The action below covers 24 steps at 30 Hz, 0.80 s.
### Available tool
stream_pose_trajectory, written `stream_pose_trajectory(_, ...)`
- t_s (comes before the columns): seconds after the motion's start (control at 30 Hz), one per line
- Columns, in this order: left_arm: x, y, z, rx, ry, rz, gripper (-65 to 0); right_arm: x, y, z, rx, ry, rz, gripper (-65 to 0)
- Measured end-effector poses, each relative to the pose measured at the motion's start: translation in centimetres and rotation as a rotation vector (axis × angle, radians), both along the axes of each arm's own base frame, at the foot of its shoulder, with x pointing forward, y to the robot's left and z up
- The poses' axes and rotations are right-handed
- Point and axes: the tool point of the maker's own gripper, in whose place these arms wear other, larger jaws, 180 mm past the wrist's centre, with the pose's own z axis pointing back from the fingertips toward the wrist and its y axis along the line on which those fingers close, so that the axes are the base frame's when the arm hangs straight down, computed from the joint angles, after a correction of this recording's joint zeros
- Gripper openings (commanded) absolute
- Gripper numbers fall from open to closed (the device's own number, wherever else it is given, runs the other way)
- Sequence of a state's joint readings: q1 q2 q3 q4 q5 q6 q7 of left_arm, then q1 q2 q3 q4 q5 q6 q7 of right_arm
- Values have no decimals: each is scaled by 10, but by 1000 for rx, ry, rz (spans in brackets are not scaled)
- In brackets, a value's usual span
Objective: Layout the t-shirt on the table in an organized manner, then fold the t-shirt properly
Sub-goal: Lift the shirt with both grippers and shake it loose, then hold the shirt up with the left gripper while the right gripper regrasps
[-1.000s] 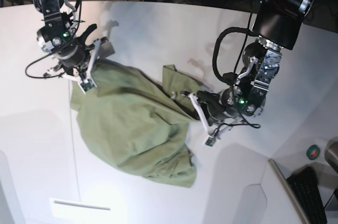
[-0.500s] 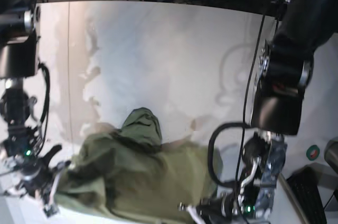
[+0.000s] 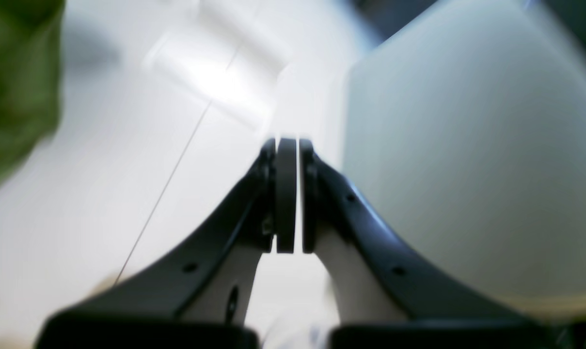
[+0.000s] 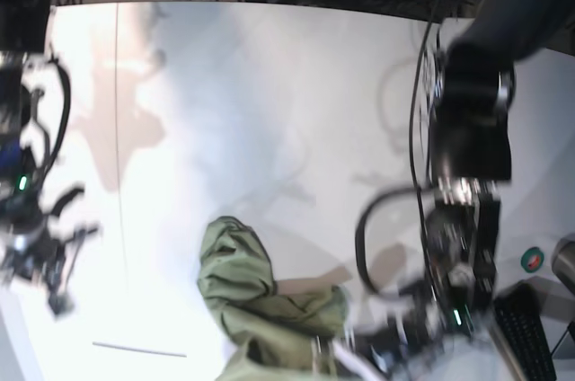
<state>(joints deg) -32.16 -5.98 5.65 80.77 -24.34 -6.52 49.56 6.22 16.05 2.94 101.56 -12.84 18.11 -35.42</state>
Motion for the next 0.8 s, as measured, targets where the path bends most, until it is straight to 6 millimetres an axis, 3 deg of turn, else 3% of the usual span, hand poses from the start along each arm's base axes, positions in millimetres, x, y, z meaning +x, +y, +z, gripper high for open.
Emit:
stream_pose_trajectory(0.07,-44,-15,-57,51,107,-68,-650,-33,9,-60,56,120,-4,-650)
stream_pose_trajectory(0.13,-88,-31,-94,62,174,-140,-650,-61,28,-108,134,208,8,-650)
stream_pose_trajectory(0.23,-147,-33,-142,78,285,-170,-650,-92,49,-152,263,276,-7,-650)
stream_pose_trajectory(0.3,-188,-28,-170,87,368,-172,-650,-99,30,-165,295,293,-96,-650)
stream_pose_trajectory(0.37,-222,-20,-192,147,431,-180,-650,-95,-8,-165,300,265,-212,-650)
stream_pose_trajectory(0.53,-256,-1,-204,326,424,-174,-650,-100,-84,-160,340,204,-446,-650)
stream_pose_trajectory(0.67,-275,3,-211,365,448,-180,-650,-109,-108,-190,366,295,-500,-650)
stream_pose_trajectory(0.73,-274,4,-211,368,447,-180,-650,-110,-128,-206,365,362,-538,-650)
stream_pose_trajectory(0.8,-272,4,-210,369,440,-180,-650,-104,-154,-204,355,371,-568,-650)
